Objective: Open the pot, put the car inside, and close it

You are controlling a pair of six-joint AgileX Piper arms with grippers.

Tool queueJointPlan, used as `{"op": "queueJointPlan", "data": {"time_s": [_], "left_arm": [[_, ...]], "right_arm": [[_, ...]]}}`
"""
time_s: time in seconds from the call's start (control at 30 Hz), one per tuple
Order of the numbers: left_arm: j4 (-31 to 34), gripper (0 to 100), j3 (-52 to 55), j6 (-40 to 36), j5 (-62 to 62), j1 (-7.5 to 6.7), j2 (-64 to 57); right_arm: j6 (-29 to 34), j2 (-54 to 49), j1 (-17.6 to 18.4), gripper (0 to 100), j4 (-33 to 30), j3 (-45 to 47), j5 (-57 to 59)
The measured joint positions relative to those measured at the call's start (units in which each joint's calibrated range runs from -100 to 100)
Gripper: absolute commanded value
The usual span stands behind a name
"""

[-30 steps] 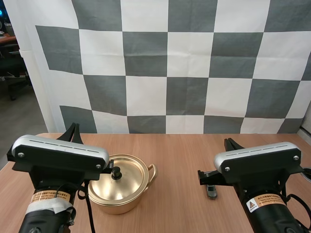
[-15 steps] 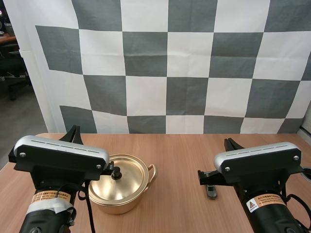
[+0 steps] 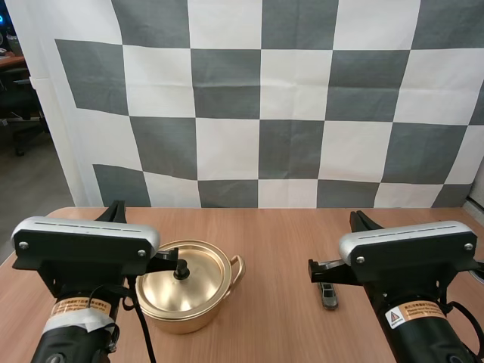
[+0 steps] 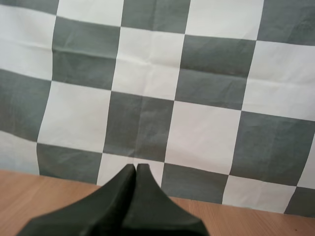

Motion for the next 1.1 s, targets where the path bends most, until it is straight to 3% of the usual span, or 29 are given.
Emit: {"op": "queueJointPlan", "data": {"time_s": [0.23,0.8,1.0,1.1], "left_arm": [[-3.6,0,0.0,-1.2,14.8,0.0,0.0],[-7.2,0,0.0,-0.3,14.8,0.0,0.1],[-7.2,0,-3.4,0.4,17.3,0.0,0.2],[-7.2,0,-6.7,0.4,23.6,-0.27,1.8]], "right_arm": [[0.0,0.1,-0.1,0,-1.6,0.0,12.1],[0.0,0.4,-0.2,1,-2.0,0.0,10.1],[0.0,0.4,-0.2,42,-1.6,0.0,13.3],[0.0,0.4,-0.2,49,-0.9,0.0,13.8]]}}
